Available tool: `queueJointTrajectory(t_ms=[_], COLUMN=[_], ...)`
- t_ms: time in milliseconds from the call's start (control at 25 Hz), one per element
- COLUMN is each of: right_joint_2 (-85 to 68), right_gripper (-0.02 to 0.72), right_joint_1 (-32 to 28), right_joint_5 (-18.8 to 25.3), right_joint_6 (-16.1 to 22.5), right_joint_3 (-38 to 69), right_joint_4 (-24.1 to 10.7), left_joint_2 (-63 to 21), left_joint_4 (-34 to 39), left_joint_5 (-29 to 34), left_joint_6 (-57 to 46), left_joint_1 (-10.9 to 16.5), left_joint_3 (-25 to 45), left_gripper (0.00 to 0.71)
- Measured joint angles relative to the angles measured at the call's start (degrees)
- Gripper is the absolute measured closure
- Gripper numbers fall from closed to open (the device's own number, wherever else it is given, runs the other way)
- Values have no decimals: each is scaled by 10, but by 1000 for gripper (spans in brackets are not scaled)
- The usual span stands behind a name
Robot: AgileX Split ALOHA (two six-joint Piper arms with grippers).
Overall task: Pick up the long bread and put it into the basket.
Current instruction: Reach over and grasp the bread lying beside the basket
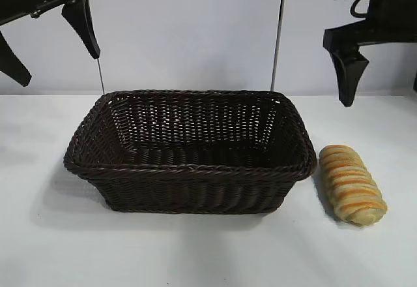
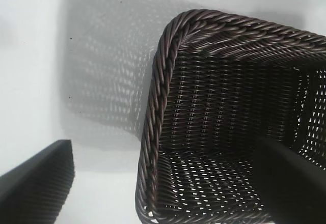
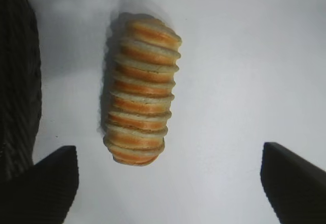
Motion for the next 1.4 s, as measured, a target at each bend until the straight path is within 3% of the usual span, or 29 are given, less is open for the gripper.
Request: queueJointTrajectory(t_ms=[200, 600, 800, 1080, 1160, 1320, 1400], right_joint_2=[0, 0, 0, 29, 43, 55, 61], right_gripper=[34, 41, 105, 123, 183, 491, 588], right_joint_1=[-32, -44, -44, -44, -44, -44, -44], right_joint_5=[-88, -201, -219, -221, -222, -230, -233], right_joint_6=[9, 11, 11, 11, 11, 15, 20], right_joint_3=[56, 119, 121, 121, 121, 121, 121], right_joint_4=[7, 76, 85, 91, 93, 104, 102], left_joint_2=[0, 0, 0, 0, 0, 0, 0], left_joint_4=[0, 0, 0, 0, 0, 0, 0], left_joint_5=[0, 0, -1, -1, -1, -1, -1], left_joint_6=[0, 0, 0, 0, 0, 0, 0], left_joint_1=[0, 0, 0, 0, 0, 0, 0], left_joint_3=[0, 0, 0, 0, 0, 0, 0], left_gripper=[25, 25, 25, 25, 25, 25, 25])
